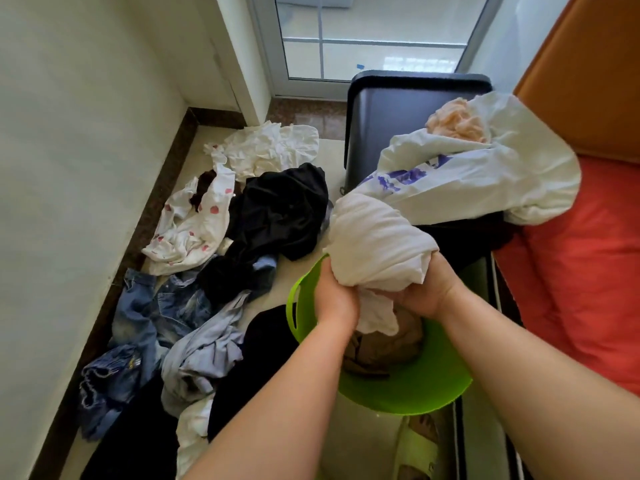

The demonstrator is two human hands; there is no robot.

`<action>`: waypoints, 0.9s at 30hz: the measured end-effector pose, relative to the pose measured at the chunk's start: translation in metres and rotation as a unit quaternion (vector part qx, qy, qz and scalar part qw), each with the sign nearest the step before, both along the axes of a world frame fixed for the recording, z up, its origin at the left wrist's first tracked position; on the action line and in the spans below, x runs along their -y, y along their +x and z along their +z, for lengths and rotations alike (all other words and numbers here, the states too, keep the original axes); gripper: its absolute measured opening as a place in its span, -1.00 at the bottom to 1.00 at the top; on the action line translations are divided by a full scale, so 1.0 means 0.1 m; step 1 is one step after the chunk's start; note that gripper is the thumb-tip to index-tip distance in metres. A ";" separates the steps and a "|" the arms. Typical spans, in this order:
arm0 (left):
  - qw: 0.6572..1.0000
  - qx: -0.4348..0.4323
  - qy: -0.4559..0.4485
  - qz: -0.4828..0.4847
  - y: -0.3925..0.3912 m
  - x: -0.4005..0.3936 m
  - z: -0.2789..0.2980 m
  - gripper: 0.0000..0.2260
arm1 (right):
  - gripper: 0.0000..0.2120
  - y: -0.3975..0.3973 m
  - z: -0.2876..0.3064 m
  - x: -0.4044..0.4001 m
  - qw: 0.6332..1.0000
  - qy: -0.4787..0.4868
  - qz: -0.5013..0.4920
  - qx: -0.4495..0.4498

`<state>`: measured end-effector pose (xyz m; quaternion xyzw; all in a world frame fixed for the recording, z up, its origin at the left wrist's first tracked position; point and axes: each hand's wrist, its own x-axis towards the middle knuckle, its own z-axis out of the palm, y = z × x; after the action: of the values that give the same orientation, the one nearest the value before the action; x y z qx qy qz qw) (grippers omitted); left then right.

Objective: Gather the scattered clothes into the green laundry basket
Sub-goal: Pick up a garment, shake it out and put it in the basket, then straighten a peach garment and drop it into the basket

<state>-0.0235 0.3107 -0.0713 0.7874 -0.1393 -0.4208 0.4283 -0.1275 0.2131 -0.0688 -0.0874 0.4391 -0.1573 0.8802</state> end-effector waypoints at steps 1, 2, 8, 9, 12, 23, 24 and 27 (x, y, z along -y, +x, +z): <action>0.999 0.017 0.041 -0.008 -0.04 -0.02 -0.09 -0.84 | -0.59 -0.04 -0.06 0.00 0.997 -0.036 0.046 -0.055; 0.996 0.034 0.082 -0.013 -0.05 -0.02 -0.16 -0.82 | -0.67 -0.14 -0.19 0.03 0.984 -0.056 0.097 -0.137; 0.939 0.084 0.288 -0.168 -0.12 0.20 -0.38 -0.13 | -0.61 -0.72 -0.64 0.36 0.897 -0.047 0.149 -0.414; 0.941 0.091 0.275 -0.173 -0.14 0.27 -0.36 -0.12 | -0.62 -0.73 -0.60 0.47 0.898 -0.074 0.141 -0.410; 0.941 0.105 0.258 -0.191 -0.19 0.50 -0.29 -0.14 | -0.64 -0.61 -0.42 0.73 0.912 -0.111 0.116 -0.377; 0.955 0.120 0.164 -0.215 -0.43 1.44 -0.11 -0.22 | -0.73 -0.72 -0.33 1.75 0.832 -0.339 0.088 -0.430; 0.956 0.123 0.154 -0.217 -0.44 1.51 -0.13 -0.22 | -0.69 -0.74 -0.34 1.88 0.803 -0.378 0.102 -0.450; 0.960 0.122 0.130 -0.216 -0.44 1.74 -0.17 -0.24 | -0.56 -0.70 -0.31 2.26 0.707 -0.488 0.151 -0.488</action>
<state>-0.0672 0.1362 -0.0878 0.8329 -0.3016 -0.4183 0.2008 -0.1977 -0.0124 -0.1002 -0.6349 0.6505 -0.1500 0.3890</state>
